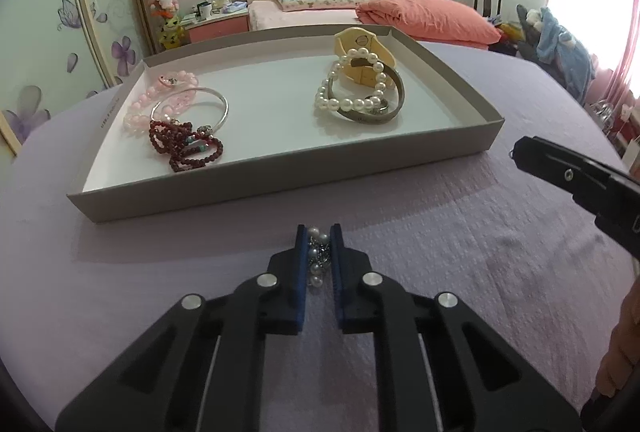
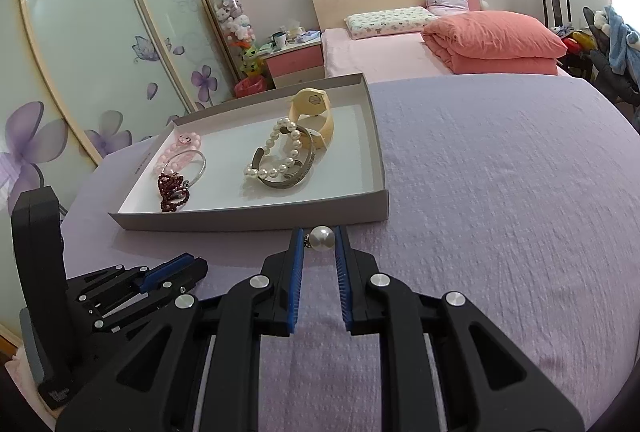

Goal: Organize jewelry
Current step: 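Grasp the pearl stud with the right tool while the left tool grasps the pearl earrings, then carry the pearl stud and earrings over the tray with both tools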

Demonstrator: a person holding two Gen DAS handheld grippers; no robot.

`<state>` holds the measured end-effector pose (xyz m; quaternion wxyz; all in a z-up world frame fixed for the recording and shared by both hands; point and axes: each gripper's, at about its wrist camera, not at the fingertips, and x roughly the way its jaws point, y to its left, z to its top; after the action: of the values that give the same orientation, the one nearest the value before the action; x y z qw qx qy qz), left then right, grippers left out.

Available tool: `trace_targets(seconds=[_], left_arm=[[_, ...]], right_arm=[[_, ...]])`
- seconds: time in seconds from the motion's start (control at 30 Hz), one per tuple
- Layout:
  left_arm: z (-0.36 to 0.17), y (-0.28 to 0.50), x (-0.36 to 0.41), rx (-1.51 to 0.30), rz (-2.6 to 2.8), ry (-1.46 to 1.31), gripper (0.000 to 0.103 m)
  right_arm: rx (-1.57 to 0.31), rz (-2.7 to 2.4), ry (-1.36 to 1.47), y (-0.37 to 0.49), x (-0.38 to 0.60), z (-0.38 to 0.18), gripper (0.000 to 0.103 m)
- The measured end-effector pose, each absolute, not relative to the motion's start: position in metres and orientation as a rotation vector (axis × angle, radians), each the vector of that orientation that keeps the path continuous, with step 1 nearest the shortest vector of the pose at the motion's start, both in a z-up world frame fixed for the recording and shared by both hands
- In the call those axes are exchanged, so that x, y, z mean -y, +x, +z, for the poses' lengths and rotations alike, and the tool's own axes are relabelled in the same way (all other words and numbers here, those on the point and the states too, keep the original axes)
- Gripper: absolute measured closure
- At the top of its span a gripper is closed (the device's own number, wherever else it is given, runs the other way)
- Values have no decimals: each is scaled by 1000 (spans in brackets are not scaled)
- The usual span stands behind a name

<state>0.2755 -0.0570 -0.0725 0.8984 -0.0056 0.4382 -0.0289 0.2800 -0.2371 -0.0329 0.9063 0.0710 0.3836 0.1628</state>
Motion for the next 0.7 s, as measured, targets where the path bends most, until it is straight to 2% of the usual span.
trace_targets(seconds=[0.3,0.7], left_arm=[[-58,260,15,-871,-69,-102,93],[6,229,-32,-711,-21,-124,93]], right_arm=[[-776,347,147,276,234,-26,86],[-719,407,124,265,211,-2,86]])
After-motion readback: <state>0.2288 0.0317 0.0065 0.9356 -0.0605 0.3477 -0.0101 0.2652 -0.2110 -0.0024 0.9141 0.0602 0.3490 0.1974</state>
